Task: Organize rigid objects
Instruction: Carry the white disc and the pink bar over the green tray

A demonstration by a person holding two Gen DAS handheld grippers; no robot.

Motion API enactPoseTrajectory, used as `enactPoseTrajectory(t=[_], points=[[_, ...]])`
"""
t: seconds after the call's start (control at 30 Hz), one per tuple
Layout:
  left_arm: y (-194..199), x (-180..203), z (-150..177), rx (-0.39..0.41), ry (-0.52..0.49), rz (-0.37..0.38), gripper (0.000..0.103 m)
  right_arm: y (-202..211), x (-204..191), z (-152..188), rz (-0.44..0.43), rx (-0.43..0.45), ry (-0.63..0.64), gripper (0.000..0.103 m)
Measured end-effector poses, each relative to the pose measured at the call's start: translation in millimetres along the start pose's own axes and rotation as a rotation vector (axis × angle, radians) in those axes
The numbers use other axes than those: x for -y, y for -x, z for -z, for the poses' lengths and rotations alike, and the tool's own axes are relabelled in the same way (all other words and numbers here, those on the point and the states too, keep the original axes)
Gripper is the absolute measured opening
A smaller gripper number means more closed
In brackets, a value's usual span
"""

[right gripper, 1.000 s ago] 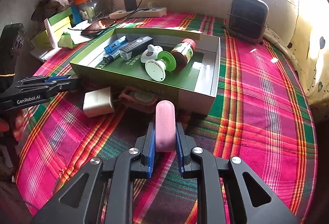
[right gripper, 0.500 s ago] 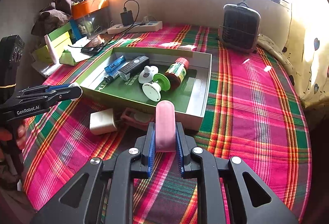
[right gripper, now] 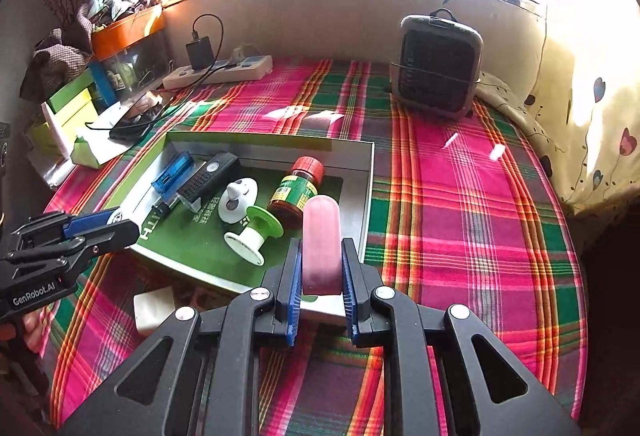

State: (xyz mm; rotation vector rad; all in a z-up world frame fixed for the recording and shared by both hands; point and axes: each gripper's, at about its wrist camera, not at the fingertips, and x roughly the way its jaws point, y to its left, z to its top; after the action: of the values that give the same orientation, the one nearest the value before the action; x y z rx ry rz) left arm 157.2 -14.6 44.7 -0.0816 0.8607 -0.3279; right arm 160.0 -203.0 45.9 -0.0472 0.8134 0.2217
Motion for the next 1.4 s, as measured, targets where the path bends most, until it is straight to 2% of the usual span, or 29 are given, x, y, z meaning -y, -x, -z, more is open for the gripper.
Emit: enactPoseTrajectory(t=[0.6,1.4], points=[[-34.2,-3.3,-10.1,-0.052,-0.007,0.001,0.028,-51.9,-1.0,-28.0,0.042,-0.069,-0.006,0.019],[-50.0,-5.3,-10.4,-0.077,-0.011,-0.015,0.028,-72.5,-5.8,-29.3,0.039,-0.086,0.02,0.019]])
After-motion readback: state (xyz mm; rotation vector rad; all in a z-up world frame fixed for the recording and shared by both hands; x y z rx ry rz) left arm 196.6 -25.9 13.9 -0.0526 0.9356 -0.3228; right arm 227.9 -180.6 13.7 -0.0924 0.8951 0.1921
